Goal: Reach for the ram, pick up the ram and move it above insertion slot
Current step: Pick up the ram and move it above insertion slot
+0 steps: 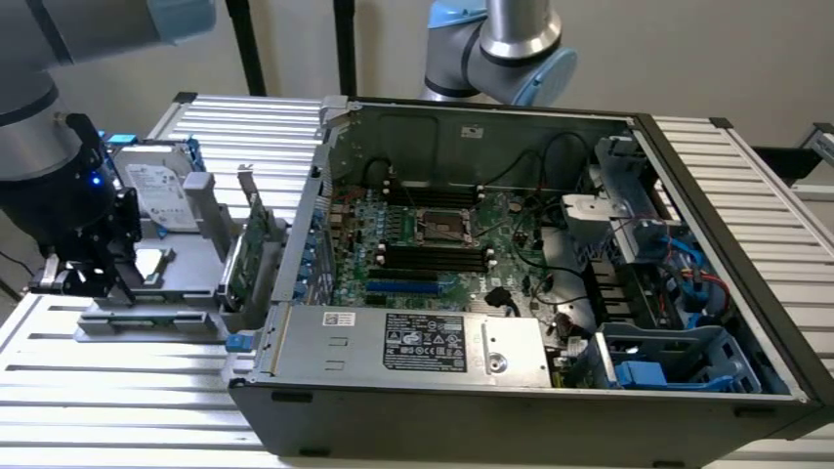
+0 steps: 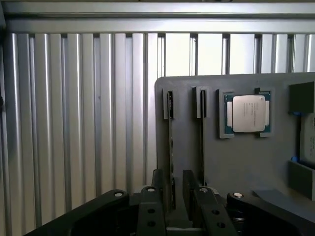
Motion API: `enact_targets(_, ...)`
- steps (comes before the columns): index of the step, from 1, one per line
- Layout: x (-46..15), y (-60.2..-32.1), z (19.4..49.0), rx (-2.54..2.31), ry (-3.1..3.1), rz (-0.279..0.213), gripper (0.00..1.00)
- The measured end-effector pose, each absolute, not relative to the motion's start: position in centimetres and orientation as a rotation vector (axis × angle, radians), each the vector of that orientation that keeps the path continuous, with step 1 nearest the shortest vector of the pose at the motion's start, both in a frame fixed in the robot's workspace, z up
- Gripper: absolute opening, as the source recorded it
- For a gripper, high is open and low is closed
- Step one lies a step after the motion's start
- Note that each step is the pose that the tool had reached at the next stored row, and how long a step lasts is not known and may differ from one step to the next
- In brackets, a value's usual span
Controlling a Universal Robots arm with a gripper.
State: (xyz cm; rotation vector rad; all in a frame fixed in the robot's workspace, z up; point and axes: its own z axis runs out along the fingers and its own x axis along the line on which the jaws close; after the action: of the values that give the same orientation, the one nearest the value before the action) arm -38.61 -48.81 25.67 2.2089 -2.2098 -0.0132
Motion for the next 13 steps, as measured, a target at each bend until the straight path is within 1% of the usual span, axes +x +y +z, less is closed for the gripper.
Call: enact_targets(13,-38.7,-48.8,23.3,2.253,-2.181,0.003,0.31)
